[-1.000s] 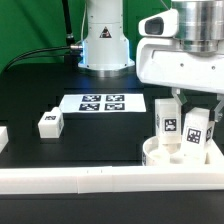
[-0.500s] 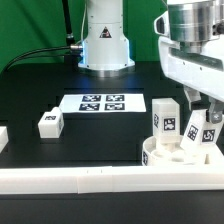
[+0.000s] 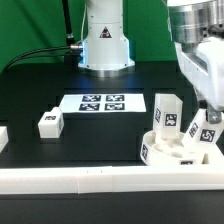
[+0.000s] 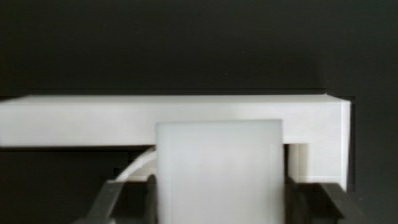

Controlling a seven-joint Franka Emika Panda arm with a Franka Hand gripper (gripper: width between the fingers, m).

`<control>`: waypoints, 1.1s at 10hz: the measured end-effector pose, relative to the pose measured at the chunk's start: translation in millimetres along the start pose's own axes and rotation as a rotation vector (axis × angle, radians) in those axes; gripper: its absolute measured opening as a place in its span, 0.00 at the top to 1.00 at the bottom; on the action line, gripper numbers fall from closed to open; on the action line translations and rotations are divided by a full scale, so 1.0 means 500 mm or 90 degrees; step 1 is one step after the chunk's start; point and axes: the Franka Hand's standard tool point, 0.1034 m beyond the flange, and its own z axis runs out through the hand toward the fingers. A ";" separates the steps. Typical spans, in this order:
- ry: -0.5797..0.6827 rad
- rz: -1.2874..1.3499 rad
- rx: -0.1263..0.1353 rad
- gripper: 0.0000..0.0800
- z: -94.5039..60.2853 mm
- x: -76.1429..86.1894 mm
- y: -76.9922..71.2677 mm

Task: Assemble stool

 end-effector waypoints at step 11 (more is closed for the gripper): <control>-0.047 0.052 0.062 0.20 -0.070 -0.005 0.031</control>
Offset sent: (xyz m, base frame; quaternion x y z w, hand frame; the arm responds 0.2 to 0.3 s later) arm -0.0084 -0.0032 0.0031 0.0196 -0.0149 0.2136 0.9766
